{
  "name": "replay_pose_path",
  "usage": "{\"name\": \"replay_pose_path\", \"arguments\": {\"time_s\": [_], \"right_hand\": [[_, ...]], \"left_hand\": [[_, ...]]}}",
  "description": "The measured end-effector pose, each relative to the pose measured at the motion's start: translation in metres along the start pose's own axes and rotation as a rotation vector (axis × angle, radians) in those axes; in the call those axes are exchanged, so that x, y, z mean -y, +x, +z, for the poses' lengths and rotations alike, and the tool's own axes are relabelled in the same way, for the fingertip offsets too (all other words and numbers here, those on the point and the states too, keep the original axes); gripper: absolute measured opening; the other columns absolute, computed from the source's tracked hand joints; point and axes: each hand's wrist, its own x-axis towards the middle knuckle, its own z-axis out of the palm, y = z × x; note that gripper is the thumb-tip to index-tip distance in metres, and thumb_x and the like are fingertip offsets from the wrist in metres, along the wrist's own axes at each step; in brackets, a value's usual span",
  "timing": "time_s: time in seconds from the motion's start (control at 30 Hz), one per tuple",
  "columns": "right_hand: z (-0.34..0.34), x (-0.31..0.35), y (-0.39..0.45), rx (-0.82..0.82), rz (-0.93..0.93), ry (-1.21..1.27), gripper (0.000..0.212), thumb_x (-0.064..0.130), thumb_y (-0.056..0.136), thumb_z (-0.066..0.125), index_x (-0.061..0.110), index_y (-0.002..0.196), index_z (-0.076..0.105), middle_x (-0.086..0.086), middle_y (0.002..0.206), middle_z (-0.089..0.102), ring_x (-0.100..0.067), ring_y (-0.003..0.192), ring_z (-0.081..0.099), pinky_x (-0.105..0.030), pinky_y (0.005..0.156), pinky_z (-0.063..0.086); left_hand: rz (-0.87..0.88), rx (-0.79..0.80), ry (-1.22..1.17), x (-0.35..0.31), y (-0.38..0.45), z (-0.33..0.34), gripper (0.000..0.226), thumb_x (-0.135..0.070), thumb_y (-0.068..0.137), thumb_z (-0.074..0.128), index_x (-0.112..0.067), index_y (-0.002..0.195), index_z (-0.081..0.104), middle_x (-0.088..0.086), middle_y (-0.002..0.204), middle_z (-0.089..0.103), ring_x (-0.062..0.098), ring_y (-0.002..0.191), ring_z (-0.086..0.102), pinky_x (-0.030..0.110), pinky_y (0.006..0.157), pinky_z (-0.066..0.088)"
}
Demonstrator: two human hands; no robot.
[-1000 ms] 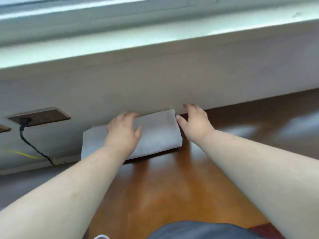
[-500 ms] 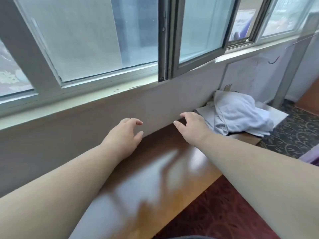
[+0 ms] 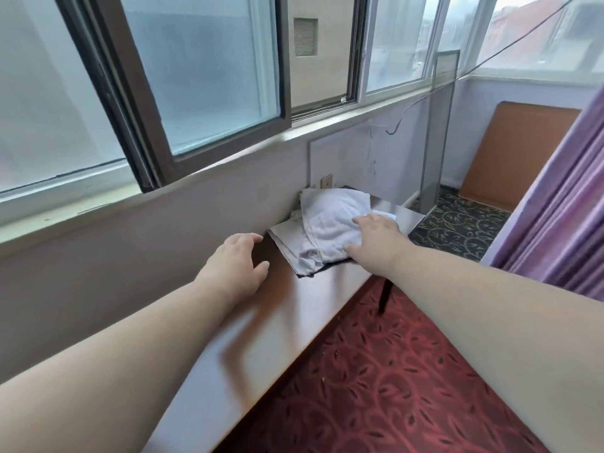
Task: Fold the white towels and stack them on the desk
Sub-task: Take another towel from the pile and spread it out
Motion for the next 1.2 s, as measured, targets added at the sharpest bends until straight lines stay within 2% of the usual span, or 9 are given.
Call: {"name": "replay_pose_path", "arguments": {"time_s": [0.17, 0.4, 0.73, 0.93, 1.07, 1.2], "right_hand": [[-0.003, -0.031, 0.041, 0.005, 0.062, -0.029, 0.069, 0.052, 0.089, 0.056, 0.024, 0.149, 0.036, -0.009, 0.153, 0.035, -0.031, 0.145, 0.024, -0.049, 0.118, 0.023], [0.011, -0.051, 0.126, 0.026, 0.101, -0.086, 0.072, 0.053, 0.092, 0.054, 0.027, 0.154, 0.026, -0.006, 0.161, 0.021, -0.03, 0.151, 0.008, -0.052, 0.12, 0.017], [0.042, -0.097, 0.234, 0.094, 0.224, -0.06, 0.074, 0.057, 0.091, 0.053, 0.03, 0.154, 0.024, -0.008, 0.162, 0.02, -0.03, 0.15, 0.008, -0.051, 0.119, 0.018], [0.061, -0.119, 0.307, 0.144, 0.192, -0.104, 0.066, 0.052, 0.094, 0.05, 0.027, 0.151, 0.029, -0.007, 0.158, 0.026, -0.029, 0.146, 0.017, -0.05, 0.114, 0.027], [0.08, -0.139, 0.365, 0.206, 0.148, -0.123, 0.059, 0.048, 0.099, 0.044, 0.025, 0.151, 0.03, -0.008, 0.156, 0.029, -0.032, 0.144, 0.021, -0.049, 0.113, 0.028], [0.095, -0.164, 0.437, 0.269, 0.061, -0.142, 0.059, 0.046, 0.101, 0.042, 0.023, 0.154, 0.026, -0.008, 0.158, 0.025, -0.031, 0.146, 0.017, -0.047, 0.114, 0.028]], "left_hand": [[0.015, 0.01, 0.022, -0.015, 0.045, 0.019, 0.057, -0.042, 0.093, 0.056, -0.028, 0.144, 0.037, -0.002, 0.15, 0.037, 0.018, 0.135, 0.039, 0.035, 0.107, 0.034], [0.051, 0.016, 0.013, -0.013, 0.157, 0.043, 0.059, -0.042, 0.092, 0.058, -0.028, 0.146, 0.037, -0.001, 0.151, 0.036, 0.019, 0.139, 0.035, 0.035, 0.111, 0.03], [0.083, 0.155, 0.053, -0.01, 0.273, 0.077, 0.061, -0.042, 0.092, 0.058, -0.025, 0.146, 0.036, -0.001, 0.152, 0.036, 0.019, 0.14, 0.033, 0.036, 0.114, 0.029], [0.022, 0.193, 0.052, 0.001, 0.313, 0.114, 0.062, -0.041, 0.092, 0.058, -0.026, 0.147, 0.034, -0.001, 0.153, 0.036, 0.017, 0.141, 0.031, 0.037, 0.115, 0.029], [-0.078, 0.227, 0.063, 0.002, 0.347, 0.14, 0.062, -0.042, 0.092, 0.057, -0.026, 0.147, 0.034, -0.001, 0.153, 0.035, 0.019, 0.14, 0.032, 0.037, 0.114, 0.03], [-0.153, 0.209, 0.072, -0.013, 0.398, 0.17, 0.06, -0.042, 0.092, 0.058, -0.027, 0.146, 0.035, -0.003, 0.151, 0.035, 0.018, 0.138, 0.036, 0.036, 0.111, 0.033]]}}
